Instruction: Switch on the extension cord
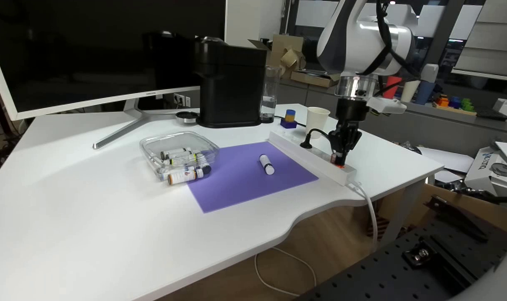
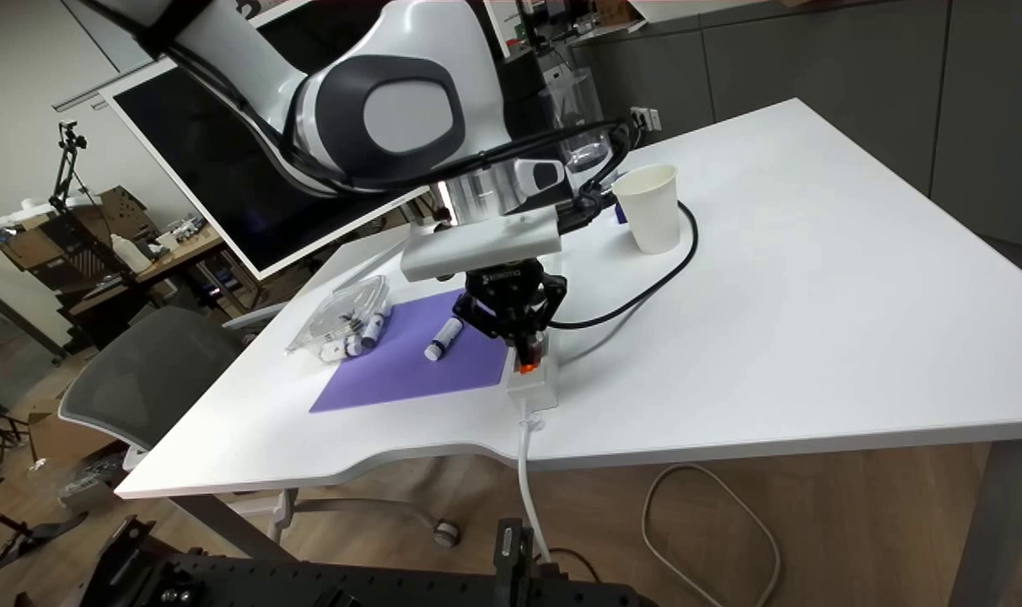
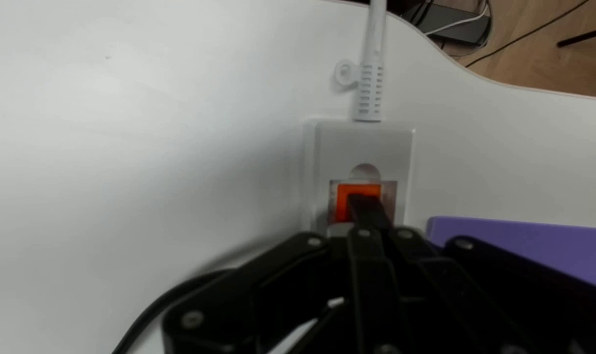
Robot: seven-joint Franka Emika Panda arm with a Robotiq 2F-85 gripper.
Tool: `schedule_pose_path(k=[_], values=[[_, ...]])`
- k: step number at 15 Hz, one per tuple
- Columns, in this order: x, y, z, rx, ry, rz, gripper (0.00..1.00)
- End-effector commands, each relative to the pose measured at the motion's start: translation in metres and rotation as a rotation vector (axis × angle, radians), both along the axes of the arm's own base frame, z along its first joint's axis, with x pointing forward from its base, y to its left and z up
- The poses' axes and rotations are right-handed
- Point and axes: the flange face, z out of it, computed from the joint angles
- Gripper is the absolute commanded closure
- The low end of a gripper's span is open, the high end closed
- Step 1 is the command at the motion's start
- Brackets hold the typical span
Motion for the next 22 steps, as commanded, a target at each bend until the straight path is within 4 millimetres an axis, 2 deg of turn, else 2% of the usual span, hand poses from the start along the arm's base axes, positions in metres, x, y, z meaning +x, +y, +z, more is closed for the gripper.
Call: schedule_pose_path(k=[1, 4, 5, 6, 8, 9, 14, 18, 19, 22], values=[[-0.019, 0.018, 0.031, -0.017, -0.059, 0.037, 1.0], [-0.034, 0.034, 0.058, -0.05, -0.105, 0.059, 1.0], [-0.037, 0.038, 0.067, -0.056, -0.114, 0.059, 0.96], [-0.04, 0.042, 0.077, -0.068, -0.125, 0.051, 0.73], [-0.042, 0.047, 0.093, -0.094, -0.14, 0.046, 0.7], [-0.041, 0.049, 0.101, -0.109, -0.146, 0.039, 0.64], [-0.033, 0.052, 0.136, -0.199, -0.152, -0.026, 0.3], [-0.044, 0.062, 0.156, -0.239, -0.098, -0.106, 0.04], [-0.048, 0.065, 0.16, -0.249, -0.082, -0.134, 0.01], [-0.062, 0.073, 0.173, -0.266, -0.05, -0.199, 0.0]])
